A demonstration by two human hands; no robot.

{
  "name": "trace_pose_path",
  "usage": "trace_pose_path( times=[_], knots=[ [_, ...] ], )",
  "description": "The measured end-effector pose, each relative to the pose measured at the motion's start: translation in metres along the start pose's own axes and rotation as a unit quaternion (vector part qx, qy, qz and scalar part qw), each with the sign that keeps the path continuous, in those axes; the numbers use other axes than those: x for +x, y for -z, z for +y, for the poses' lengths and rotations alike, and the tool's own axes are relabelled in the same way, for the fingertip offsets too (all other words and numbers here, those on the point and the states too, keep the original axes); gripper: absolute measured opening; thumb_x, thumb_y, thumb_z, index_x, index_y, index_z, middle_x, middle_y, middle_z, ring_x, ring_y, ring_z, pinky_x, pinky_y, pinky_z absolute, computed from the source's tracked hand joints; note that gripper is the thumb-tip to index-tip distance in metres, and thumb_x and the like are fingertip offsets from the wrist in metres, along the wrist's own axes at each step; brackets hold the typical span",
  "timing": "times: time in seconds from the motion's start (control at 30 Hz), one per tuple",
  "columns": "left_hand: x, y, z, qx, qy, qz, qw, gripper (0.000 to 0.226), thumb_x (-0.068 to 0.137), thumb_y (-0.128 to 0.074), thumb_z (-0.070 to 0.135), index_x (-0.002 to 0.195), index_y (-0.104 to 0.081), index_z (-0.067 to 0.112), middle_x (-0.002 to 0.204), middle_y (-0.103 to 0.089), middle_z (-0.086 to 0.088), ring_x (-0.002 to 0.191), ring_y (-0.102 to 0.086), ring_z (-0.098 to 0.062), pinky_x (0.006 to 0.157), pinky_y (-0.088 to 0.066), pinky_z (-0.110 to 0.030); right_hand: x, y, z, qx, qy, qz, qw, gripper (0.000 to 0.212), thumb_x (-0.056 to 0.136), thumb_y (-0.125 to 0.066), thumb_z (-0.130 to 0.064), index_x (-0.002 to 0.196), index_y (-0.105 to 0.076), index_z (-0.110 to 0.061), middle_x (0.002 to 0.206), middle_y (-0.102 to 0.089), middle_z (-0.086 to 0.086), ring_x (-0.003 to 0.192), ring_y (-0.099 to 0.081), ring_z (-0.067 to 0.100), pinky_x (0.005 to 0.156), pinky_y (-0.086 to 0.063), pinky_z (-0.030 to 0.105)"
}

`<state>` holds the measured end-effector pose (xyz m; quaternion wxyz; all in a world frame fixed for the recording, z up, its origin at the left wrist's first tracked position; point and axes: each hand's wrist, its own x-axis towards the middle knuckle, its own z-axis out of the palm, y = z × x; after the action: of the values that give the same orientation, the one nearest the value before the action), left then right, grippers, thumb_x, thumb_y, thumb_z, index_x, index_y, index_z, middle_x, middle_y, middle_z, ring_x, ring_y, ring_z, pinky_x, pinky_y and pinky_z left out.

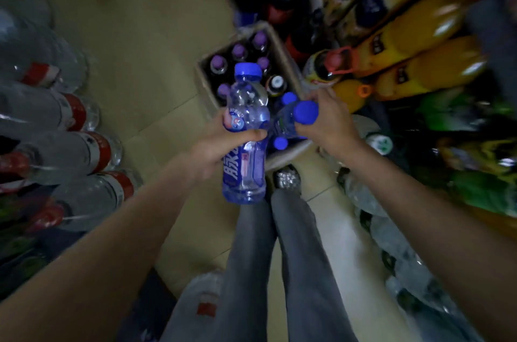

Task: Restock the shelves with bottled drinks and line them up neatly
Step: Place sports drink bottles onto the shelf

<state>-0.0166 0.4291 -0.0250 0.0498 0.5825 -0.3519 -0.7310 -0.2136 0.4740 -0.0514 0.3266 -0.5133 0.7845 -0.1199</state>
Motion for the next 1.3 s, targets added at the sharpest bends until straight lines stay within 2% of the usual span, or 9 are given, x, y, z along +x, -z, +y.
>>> trace_pose_path(
  times=[0.13, 0.3, 0.43, 0.53, 0.73, 0.93, 1.1, 1.23, 1.3],
  knots=[
    [-0.078, -0.040, 0.091, 0.120, -0.109, -0.033, 0.986, 0.059, 0.059, -0.085, 0.014, 0.109, -0.054, 0.012, 0.095, -0.067, 0.003, 0.078, -0.065, -0.004, 0.072, -0.054, -0.018, -0.073, 0.135, -0.049, -0.004, -0.003, 0.067, 0.998, 0.046, 0.066, -0.076, -0.029, 0.104, -0.067, -0.004, 0.103, -0.061, 0.019, 0.097, -0.056, 0.033, 0.079, -0.036, 0.032],
    [-0.177, -0.107, 0.168, 0.152, -0.227, -0.074, 0.959, 0.060, 0.059, -0.085, 0.008, 0.108, -0.051, 0.015, 0.098, -0.065, 0.000, 0.085, -0.063, -0.014, 0.081, -0.053, -0.030, -0.188, 0.279, -0.083, 0.017, 0.000, 0.204, 0.979, 0.037, 0.065, -0.081, -0.021, 0.096, -0.070, -0.005, 0.087, -0.064, 0.012, 0.081, -0.057, 0.025, 0.065, -0.032, 0.023],
    [-0.269, -0.172, 0.194, 0.170, -0.313, -0.112, 0.928, 0.070, 0.049, -0.087, 0.012, 0.110, -0.052, 0.015, 0.103, -0.066, -0.006, 0.089, -0.063, -0.018, 0.086, -0.053, -0.037, -0.300, 0.362, -0.091, 0.028, 0.046, 0.299, 0.953, 0.038, 0.060, -0.083, -0.021, 0.091, -0.067, -0.006, 0.086, -0.062, 0.007, 0.083, -0.059, 0.027, 0.077, -0.046, 0.035],
    [-0.341, -0.227, 0.187, 0.184, -0.379, -0.140, 0.896, 0.074, 0.052, -0.087, 0.006, 0.116, -0.049, 0.011, 0.111, -0.065, -0.009, 0.092, -0.063, -0.018, 0.086, -0.051, -0.035, -0.403, 0.404, -0.076, 0.085, 0.081, 0.375, 0.919, 0.038, 0.058, -0.077, -0.029, 0.091, -0.061, -0.018, 0.088, -0.061, 0.002, 0.082, -0.059, 0.017, 0.077, -0.047, 0.029],
    [-0.483, -0.361, 0.111, 0.199, -0.476, -0.203, 0.832, 0.061, 0.056, -0.086, 0.006, 0.106, -0.052, 0.015, 0.102, -0.067, -0.003, 0.086, -0.065, -0.012, 0.079, -0.053, -0.028, -0.618, 0.443, -0.018, 0.268, 0.104, 0.544, 0.788, 0.024, 0.061, -0.075, -0.032, 0.080, -0.061, -0.024, 0.066, -0.062, -0.019, 0.068, -0.053, -0.002, 0.068, -0.044, 0.016],
    [-0.604, -0.507, 0.029, 0.250, -0.541, -0.293, 0.748, 0.057, 0.059, -0.083, -0.003, 0.097, -0.047, 0.020, 0.086, -0.059, 0.012, 0.061, -0.057, 0.016, 0.061, -0.044, -0.003, -0.806, 0.450, 0.056, 0.313, 0.018, 0.665, 0.678, 0.026, 0.066, -0.077, -0.029, 0.083, -0.063, -0.018, 0.088, -0.065, 0.015, 0.079, -0.058, 0.019, 0.075, -0.048, 0.039],
    [-0.663, -0.601, -0.007, 0.305, -0.583, -0.331, 0.676, 0.069, 0.049, -0.090, 0.016, 0.100, -0.045, 0.024, 0.094, -0.061, 0.007, 0.093, -0.061, -0.015, 0.086, -0.047, -0.030, -0.907, 0.442, 0.101, 0.358, -0.019, 0.761, 0.541, 0.023, 0.079, -0.072, -0.017, 0.077, -0.049, -0.018, 0.077, -0.051, 0.003, 0.077, -0.051, 0.020, 0.071, -0.041, 0.033],
    [-0.702, -0.673, -0.035, 0.379, -0.639, -0.313, 0.591, 0.092, 0.043, -0.086, 0.038, 0.122, -0.038, 0.030, 0.109, -0.055, -0.003, 0.116, -0.047, -0.026, 0.097, -0.039, -0.034, -0.971, 0.447, 0.136, 0.323, -0.041, 0.826, 0.460, 0.030, 0.080, -0.071, -0.018, 0.074, -0.042, -0.022, 0.076, -0.043, 0.002, 0.074, -0.042, 0.018, 0.067, -0.037, 0.032],
    [-0.715, -0.702, -0.049, 0.408, -0.644, -0.307, 0.570, 0.090, 0.056, -0.085, 0.029, 0.131, -0.034, 0.029, 0.106, -0.042, -0.003, 0.121, -0.035, -0.024, 0.099, -0.031, -0.033, -0.993, 0.457, 0.153, 0.284, -0.049, 0.854, 0.434, 0.033, 0.079, -0.072, -0.016, 0.073, -0.041, -0.023, 0.073, -0.042, -0.002, 0.068, -0.039, 0.014, 0.065, -0.036, 0.030]
  ],
)
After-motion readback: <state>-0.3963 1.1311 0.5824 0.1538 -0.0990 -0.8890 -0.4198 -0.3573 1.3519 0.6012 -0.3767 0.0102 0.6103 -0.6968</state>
